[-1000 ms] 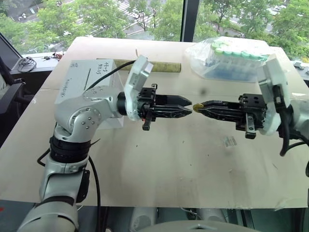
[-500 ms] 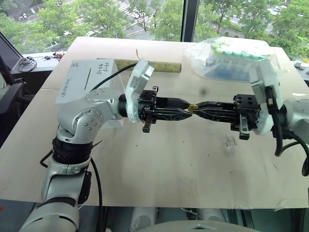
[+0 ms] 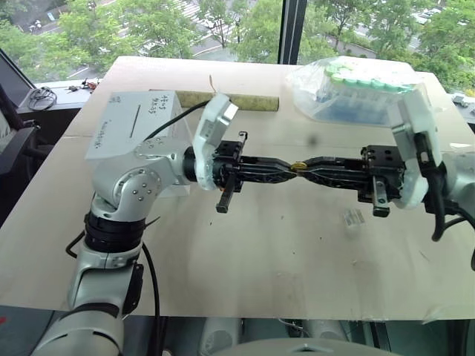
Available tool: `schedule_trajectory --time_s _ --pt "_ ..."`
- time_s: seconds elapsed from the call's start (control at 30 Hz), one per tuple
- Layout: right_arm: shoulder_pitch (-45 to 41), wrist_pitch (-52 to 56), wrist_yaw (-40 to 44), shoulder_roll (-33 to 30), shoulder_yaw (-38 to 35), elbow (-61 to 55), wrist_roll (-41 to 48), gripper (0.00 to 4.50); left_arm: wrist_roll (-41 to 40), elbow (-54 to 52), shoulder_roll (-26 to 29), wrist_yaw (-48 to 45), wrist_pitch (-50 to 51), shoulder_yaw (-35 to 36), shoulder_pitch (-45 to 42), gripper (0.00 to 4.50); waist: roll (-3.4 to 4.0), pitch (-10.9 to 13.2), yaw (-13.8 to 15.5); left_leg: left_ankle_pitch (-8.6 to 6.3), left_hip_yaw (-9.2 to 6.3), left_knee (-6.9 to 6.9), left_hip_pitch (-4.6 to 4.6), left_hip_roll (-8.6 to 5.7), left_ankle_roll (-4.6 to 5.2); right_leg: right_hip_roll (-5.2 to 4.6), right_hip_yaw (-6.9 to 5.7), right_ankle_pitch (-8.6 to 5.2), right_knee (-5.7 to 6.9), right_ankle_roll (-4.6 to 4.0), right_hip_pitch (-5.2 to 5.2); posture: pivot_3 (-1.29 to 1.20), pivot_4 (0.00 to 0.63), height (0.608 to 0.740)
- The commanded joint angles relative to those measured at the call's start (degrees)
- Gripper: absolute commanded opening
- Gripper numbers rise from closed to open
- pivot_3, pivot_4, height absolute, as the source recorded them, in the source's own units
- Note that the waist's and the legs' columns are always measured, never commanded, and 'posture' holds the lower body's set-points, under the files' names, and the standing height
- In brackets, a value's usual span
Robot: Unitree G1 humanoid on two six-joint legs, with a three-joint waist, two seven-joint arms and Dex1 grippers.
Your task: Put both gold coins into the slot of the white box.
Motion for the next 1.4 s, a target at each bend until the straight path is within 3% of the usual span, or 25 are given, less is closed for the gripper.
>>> schedule_trajectory --time_s 0.03,0.17,0.3,0.53,0.73,0.9,1.03,1.2,1.3,1.4 --pt "0.2 -0.8 0.5 -1.2 -0.3 -2.2 2.0 0.0 -0.6 -0.5 -0.1 -0.1 -0.6 1.5 -0.4 0.03 0.0 0.0 0.0 0.0 0.0 0.0 0.0 0.0 0.0 0.0 0.0 0.0 0.0 0.0 0.0 0.0 0.15 0.74" --pt "0.4 -1.5 0.9 -1.4 -0.2 -2.2 1.8 0.0 -0.6 -0.3 -0.2 -0.3 -0.8 1.7 -0.4 0.03 0.0 0.0 0.0 0.0 0.0 0.0 0.0 0.0 0.0 0.0 0.0 0.0 0.0 0.0 0.0 0.0 0.15 0.74" --pt "0.5 -2.8 0.8 -0.3 -0.3 -1.6 1.7 1.22 -0.5 -0.2 -0.4 -0.4 -1.0 1.8 -0.2 0.0 0.0 0.0 0.0 0.0 0.0 0.0 0.0 0.0 0.0 0.0 0.0 0.0 0.0 0.0 0.0 0.0 0.15 0.74" --pt "2.0 -3.5 0.8 -1.8 -1.8 -1.4 0.7 4.48 -0.7 -0.4 -0.5 0.5 -1.3 3.1 0.8 0.0 0.0 0.0 0.0 0.0 -0.01 0.01 0.0 0.0 0.0 0.0 0.0 0.0 0.0 0.01 0.0 0.0 0.15 0.74" --pt "3.8 -6.8 1.9 -3.6 -2.7 -2.5 -6.0 4.48 -0.7 -3.0 -0.3 6.7 -1.3 7.2 2.2 0.0 0.0 0.0 0.0 0.0 -0.01 0.01 0.0 0.0 0.0 0.0 0.0 0.0 0.01 0.01 0.01 0.0 0.15 0.74" --pt "4.2 -15.2 5.4 0.4 -7.0 1.0 -9.8 4.48 6.0 -11.0 -0.7 29.4 -1.5 14.8 2.6 0.0 -0.04 0.0 0.0 0.0 -0.02 0.03 0.0 0.01 0.0 0.01 0.01 0.08 0.02 0.15 0.01 0.0 0.15 0.74" --pt "4.1 -18.5 12.4 -0.6 -9.1 4.2 -11.7 4.48 11.9 -18.7 -0.7 49.2 5.8 16.9 1.2 0.0 -0.05 0.0 0.1 0.0 -0.03 0.05 0.01 0.0 0.0 0.0 0.01 0.14 0.01 0.25 0.06 0.0 0.15 0.74" --pt "3.4 -21.4 20.5 -2.5 -10.5 10.5 -14.4 4.48 19.9 -23.3 -1.5 68.8 24.8 19.0 -5.0 0.0 -0.07 0.0 0.1 0.0 -0.12 0.11 0.03 -0.02 0.0 0.01 -0.07 0.14 0.02 0.26 0.16 0.0 0.15 0.74" --pt "5.0 -22.9 27.0 -4.4 -12.2 14.1 -15.5 4.48 22.5 -24.2 -3.0 72.4 37.3 20.9 -9.6 0.0 -0.08 0.0 0.1 0.0 -0.13 0.11 0.08 -0.04 0.0 0.01 -0.07 0.14 0.02 0.27 0.2 0.0 0.15 0.74" --pt "5.4 -24.1 33.0 -6.2 -12.5 18.0 -17.3 4.48 22.6 -22.3 -1.3 71.2 42.8 22.0 -10.6 0.0 -0.08 0.0 0.1 0.0 -0.13 0.07 0.09 -0.04 -0.01 0.02 -0.09 0.14 0.02 0.27 0.2 0.0 0.15 0.74"
